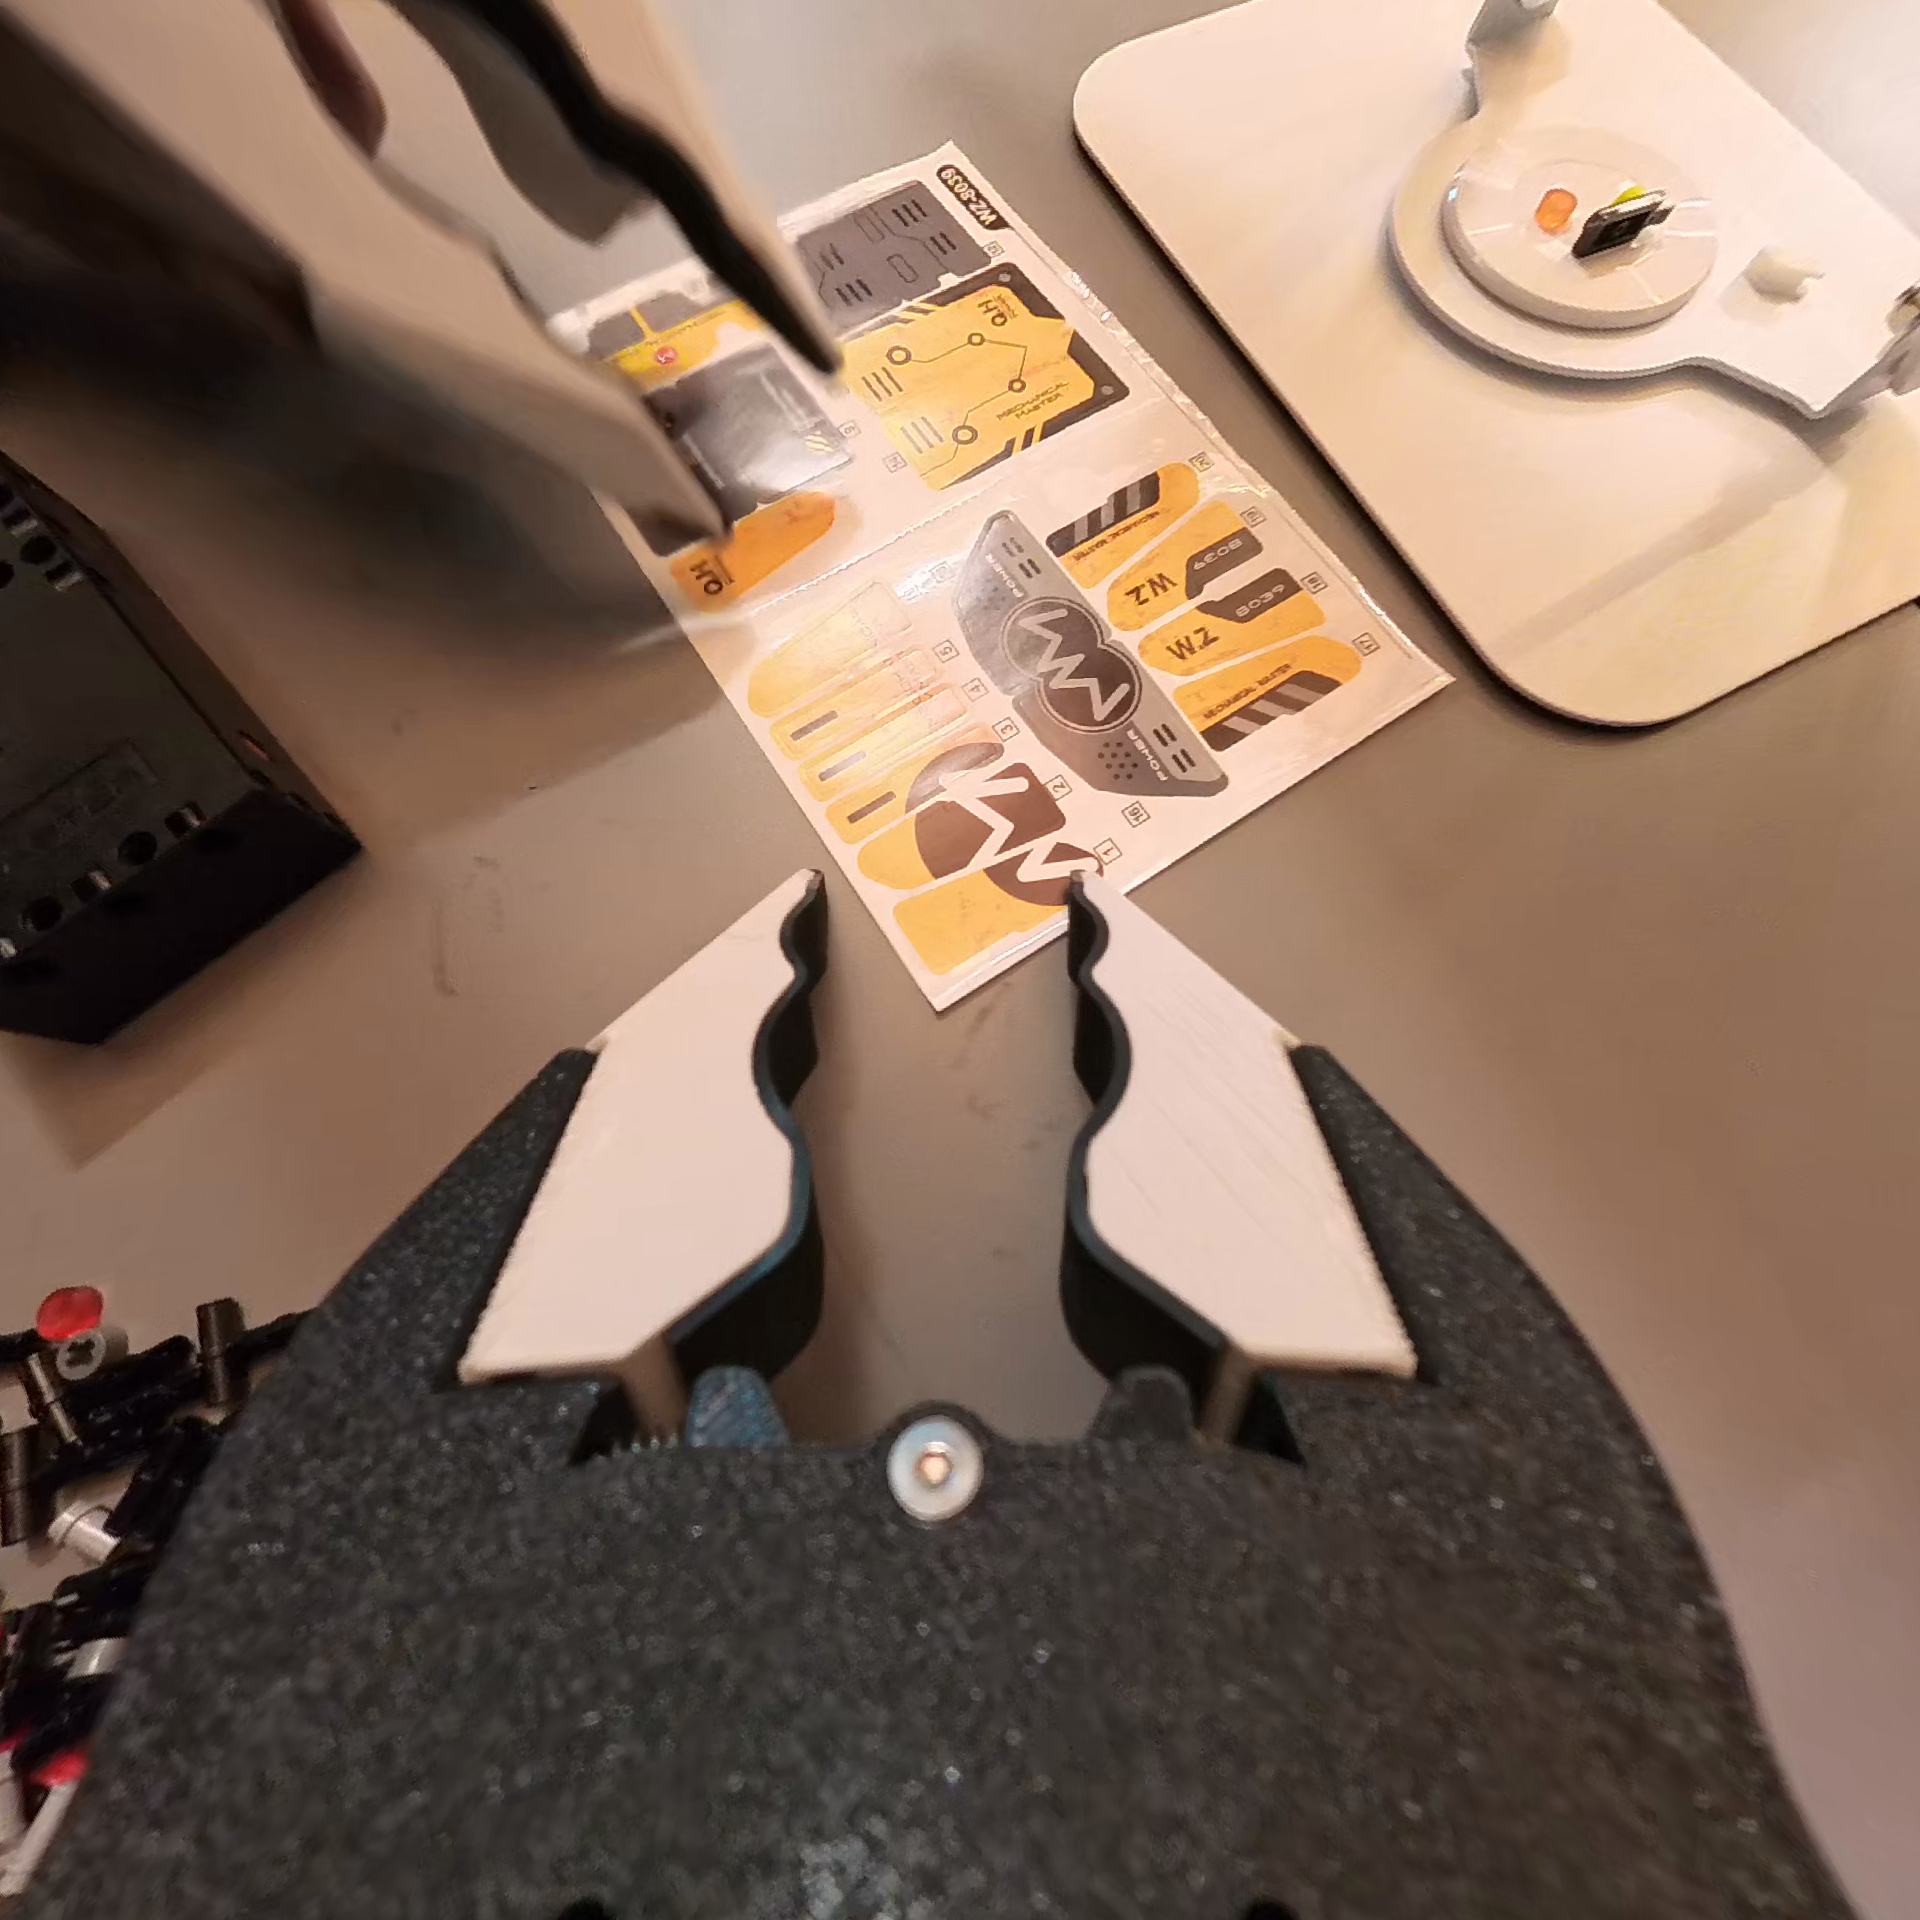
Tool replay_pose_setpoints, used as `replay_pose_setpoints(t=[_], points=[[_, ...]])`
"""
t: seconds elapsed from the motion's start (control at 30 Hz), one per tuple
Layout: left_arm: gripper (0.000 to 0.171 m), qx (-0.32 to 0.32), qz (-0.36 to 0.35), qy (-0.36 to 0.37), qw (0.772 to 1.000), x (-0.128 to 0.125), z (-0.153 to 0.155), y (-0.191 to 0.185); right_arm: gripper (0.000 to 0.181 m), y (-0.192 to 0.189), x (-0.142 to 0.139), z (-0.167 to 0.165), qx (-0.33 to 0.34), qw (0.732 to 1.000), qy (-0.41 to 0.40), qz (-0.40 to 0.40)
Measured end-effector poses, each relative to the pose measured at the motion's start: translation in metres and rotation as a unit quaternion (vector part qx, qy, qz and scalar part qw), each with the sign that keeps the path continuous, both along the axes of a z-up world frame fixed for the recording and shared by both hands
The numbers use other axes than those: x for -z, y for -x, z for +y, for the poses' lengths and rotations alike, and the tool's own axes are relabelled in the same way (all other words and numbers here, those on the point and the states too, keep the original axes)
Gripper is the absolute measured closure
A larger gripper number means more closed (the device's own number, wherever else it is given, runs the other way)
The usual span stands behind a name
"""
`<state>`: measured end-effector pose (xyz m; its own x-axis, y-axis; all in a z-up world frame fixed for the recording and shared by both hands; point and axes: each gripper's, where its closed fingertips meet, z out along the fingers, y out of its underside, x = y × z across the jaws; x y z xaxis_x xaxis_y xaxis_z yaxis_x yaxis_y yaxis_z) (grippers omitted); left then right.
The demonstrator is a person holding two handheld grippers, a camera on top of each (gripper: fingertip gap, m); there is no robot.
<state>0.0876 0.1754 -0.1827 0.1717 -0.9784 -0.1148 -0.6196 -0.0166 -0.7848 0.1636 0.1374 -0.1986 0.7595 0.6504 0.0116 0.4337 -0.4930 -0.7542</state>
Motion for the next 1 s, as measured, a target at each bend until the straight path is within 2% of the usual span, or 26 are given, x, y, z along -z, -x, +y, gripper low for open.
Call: replay_pose_setpoints(t=[0.13, 0.27, 0.4, 0.43, 0.5, 0.57, 0.63, 0.73, 0.9, 1.0], points=[[0.134, -0.016, -0.069, 0.043, 0.997, -0.019, 0.007, 0.004, 0.135, -0.002, -0.004, 0.001, 0.007, 1.000, -0.012, 0.004], [0.133, -0.008, -0.102, 0.024, 0.994, -0.045, 0.002, 0.017, 0.140, -0.001, -0.049, -0.008, 0.043, 0.993, -0.065, 0.085], [0.131, 0.031, -0.166, -0.003, 0.986, -0.095, -0.031, 0.038, 0.140, 0.025, -0.100, -0.051, 0.068, 0.978, -0.092, 0.172], [0.124, 0.031, -0.183, -0.013, 0.982, -0.103, -0.039, 0.046, 0.140, 0.035, -0.108, -0.066, 0.074, 0.974, -0.102, 0.190], [0.119, 0.036, -0.212, -0.015, 0.976, -0.111, -0.057, 0.063, 0.145, 0.061, -0.117, -0.098, 0.077, 0.964, -0.114, 0.229], [0.105, 0.053, -0.223, 0.004, 0.973, -0.107, -0.079, 0.080, 0.157, 0.093, -0.122, -0.130, 0.064, 0.955, -0.112, 0.266], [0.097, 0.070, -0.220, 0.027, 0.973, -0.096, -0.100, 0.094, 0.157, 0.120, -0.113, -0.155, 0.059, 0.960, -0.084, 0.261], [0.096, 0.087, -0.221, 0.067, 0.969, -0.081, -0.122, 0.107, 0.156, 0.145, -0.089, -0.173, 0.078, 0.970, -0.033, 0.230], [0.093, 0.097, -0.184, 0.112, 0.972, -0.063, -0.136, 0.105, 0.155, 0.152, -0.037, -0.172, 0.127, 0.981, 0.022, 0.146], [0.093, 0.085, -0.143, 0.132, 0.977, -0.045, -0.135, 0.103, 0.156, 0.153, -0.020, -0.169, 0.131, 0.988, 0.026, 0.083]])
